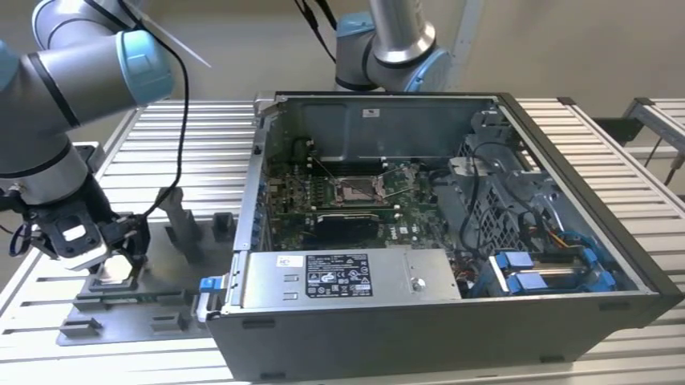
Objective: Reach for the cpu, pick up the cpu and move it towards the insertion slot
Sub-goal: 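Pick up the cpu and move it towards the insertion slot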
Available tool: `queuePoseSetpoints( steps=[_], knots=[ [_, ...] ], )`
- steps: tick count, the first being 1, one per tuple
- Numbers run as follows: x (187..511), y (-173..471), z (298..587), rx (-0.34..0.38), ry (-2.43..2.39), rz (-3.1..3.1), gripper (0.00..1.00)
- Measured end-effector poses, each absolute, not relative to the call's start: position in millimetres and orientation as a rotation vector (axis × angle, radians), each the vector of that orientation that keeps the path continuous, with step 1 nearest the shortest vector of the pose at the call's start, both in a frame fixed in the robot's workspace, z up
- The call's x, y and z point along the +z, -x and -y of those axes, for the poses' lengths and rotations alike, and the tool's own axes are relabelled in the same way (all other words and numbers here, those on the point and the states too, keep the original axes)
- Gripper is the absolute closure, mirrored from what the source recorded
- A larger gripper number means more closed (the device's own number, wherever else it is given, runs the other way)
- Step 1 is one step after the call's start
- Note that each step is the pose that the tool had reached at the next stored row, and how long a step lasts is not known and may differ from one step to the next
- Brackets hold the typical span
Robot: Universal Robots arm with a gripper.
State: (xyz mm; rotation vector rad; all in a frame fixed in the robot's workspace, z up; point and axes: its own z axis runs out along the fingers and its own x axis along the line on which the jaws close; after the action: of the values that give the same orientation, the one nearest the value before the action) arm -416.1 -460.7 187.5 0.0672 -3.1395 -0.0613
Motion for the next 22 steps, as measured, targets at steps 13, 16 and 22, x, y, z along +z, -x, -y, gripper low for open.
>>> queuePoseSetpoints(
  steps=[13,16,22],
  knots=[
    [187.3,416.1,460.7,-0.061,-0.067,3.139,1.00],
    [187.2,416.1,460.6,-0.061,-0.067,3.139,1.00],
    [187.2,416.1,460.6,-0.061,-0.067,3.140,1.00]
  ],
)
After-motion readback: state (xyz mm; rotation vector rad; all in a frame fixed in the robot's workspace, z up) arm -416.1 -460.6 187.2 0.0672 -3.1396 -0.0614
